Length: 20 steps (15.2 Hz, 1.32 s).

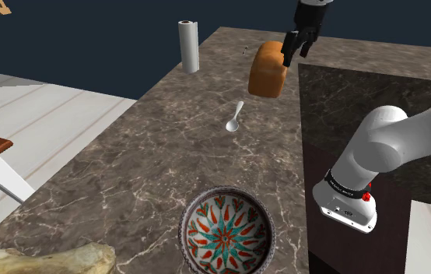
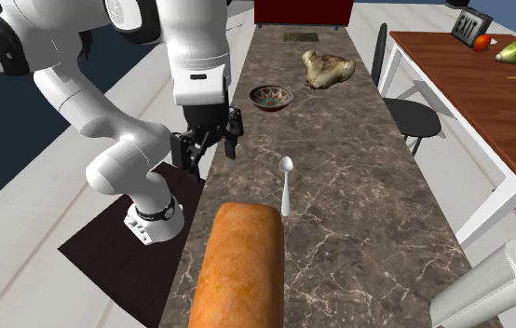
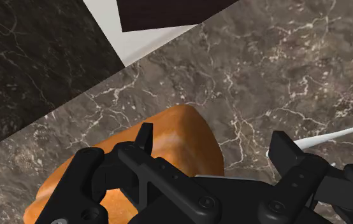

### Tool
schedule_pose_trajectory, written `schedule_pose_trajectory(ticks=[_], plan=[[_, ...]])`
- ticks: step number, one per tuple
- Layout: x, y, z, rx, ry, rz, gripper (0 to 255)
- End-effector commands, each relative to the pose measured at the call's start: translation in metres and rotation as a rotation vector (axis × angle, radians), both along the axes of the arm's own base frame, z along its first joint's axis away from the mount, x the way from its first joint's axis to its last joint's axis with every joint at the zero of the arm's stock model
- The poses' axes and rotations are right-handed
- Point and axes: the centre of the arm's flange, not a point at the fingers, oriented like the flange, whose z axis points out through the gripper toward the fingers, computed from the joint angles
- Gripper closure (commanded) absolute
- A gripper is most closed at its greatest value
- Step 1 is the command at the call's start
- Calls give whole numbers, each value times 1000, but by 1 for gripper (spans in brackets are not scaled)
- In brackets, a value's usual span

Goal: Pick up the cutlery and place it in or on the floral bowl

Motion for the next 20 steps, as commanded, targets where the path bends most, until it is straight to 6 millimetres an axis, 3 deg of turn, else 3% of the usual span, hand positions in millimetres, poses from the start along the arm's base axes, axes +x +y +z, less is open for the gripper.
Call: schedule_pose_trajectory(ticks=[1, 7, 14, 17, 20], plan=[[0, 0, 0, 0, 0, 0, 0], [19, 44, -47, 123, 8, -356, 0], [60, 90, -96, 266, 18, -771, 0], [83, 105, -115, 327, 23, -948, 0], [88, 110, -128, 337, 23, -977, 0]])
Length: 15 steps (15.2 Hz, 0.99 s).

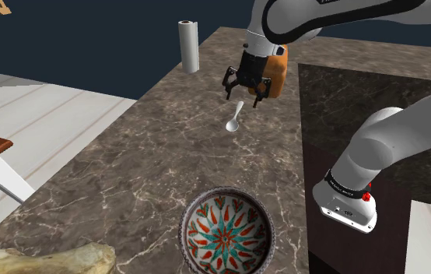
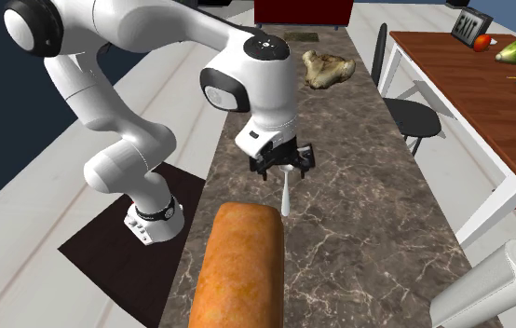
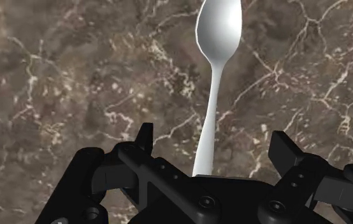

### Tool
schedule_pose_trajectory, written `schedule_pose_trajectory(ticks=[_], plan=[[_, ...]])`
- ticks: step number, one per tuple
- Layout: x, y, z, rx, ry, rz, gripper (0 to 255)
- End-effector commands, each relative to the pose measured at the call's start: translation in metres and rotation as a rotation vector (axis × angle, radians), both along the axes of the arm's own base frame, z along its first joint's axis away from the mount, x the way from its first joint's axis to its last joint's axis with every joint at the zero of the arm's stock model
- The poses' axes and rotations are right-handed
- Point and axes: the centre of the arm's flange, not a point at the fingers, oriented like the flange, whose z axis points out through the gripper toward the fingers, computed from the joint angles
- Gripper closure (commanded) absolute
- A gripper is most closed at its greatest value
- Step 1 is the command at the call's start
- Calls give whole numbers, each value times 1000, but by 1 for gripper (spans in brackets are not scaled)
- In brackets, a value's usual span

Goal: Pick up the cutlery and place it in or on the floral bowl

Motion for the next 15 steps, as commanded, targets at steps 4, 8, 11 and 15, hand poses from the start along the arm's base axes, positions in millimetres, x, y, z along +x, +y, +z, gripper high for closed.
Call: schedule_pose_trajectory(ticks=[4, 8, 11, 15], plan=[[5, 5, -25, 5, 0, -14, 0], [6, 7, -33, 5, 0, -14, 0], [6, 7, -33, 5, 0, -14, 0], [6, 7, -33, 5, 0, -14, 255]])
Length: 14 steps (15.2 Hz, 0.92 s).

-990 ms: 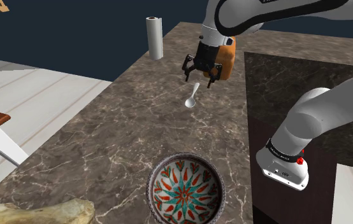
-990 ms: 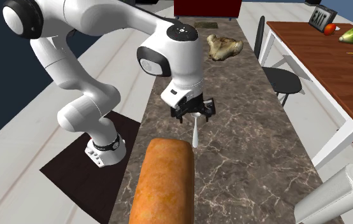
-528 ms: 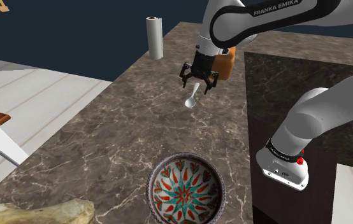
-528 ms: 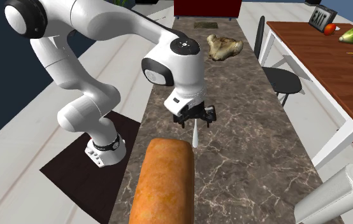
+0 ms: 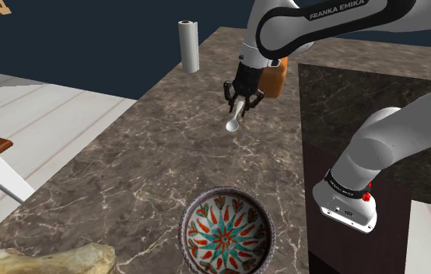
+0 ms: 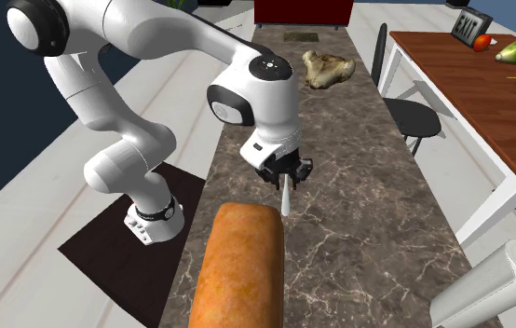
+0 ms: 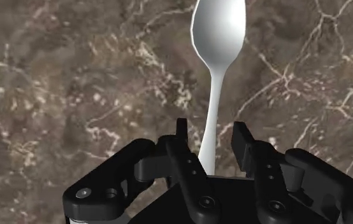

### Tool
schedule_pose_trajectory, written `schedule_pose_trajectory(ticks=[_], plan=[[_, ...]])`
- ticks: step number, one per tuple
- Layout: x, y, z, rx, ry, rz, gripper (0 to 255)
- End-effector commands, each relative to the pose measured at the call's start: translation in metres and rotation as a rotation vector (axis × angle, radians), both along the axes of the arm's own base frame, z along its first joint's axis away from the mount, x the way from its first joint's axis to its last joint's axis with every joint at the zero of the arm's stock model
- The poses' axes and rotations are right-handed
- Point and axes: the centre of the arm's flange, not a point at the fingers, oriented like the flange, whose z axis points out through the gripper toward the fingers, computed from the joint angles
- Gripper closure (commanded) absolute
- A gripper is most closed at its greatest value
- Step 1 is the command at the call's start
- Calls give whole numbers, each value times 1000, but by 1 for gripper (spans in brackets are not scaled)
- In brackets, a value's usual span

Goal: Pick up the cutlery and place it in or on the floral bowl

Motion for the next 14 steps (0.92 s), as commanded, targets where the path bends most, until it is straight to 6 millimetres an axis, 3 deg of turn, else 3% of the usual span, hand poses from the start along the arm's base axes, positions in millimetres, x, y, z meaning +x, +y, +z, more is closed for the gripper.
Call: schedule_pose_trajectory(ticks=[1, 8, 14], plan=[[0, 0, -1, 0, 0, 0, 255], [0, 1, -2, 0, 0, 0, 255], [0, 1, 30, 0, 0, 0, 255]])
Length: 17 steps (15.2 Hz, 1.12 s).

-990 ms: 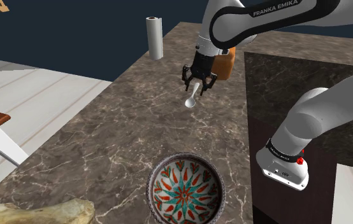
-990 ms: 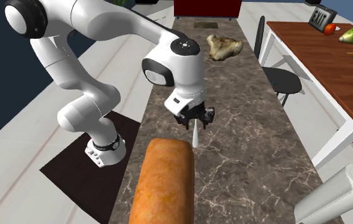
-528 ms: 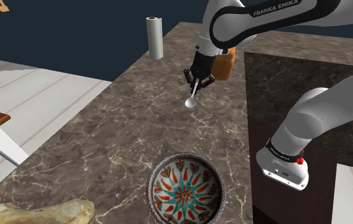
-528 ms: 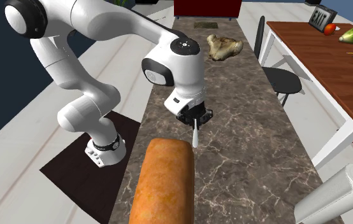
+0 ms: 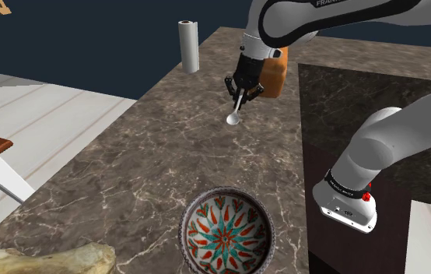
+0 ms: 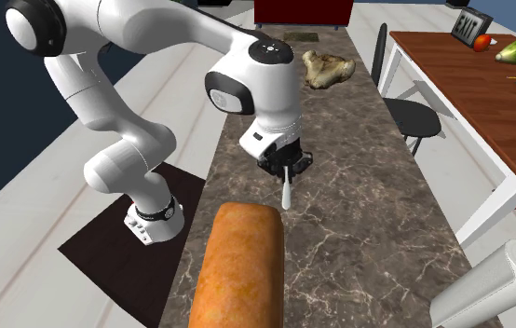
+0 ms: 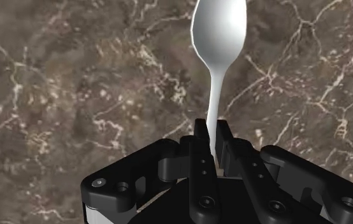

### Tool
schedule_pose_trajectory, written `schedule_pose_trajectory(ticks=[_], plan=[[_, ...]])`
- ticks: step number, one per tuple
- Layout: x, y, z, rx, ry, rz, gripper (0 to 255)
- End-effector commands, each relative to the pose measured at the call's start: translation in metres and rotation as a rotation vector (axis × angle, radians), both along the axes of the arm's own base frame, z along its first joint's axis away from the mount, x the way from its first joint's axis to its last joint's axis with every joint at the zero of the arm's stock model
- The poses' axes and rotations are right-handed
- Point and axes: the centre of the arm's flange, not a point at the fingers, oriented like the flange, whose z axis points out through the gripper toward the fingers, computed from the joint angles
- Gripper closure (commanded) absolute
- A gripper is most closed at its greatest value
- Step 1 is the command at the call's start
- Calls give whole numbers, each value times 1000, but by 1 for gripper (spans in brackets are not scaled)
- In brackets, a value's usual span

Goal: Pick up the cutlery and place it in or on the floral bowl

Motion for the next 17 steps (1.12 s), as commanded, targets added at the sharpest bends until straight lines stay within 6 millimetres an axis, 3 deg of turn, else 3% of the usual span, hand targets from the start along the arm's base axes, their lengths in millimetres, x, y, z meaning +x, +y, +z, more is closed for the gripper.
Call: schedule_pose_trajectory(ticks=[1, 17], plan=[[0, 0, 10, 0, 0, 0, 255], [0, 0, 95, 0, 0, 0, 255]])
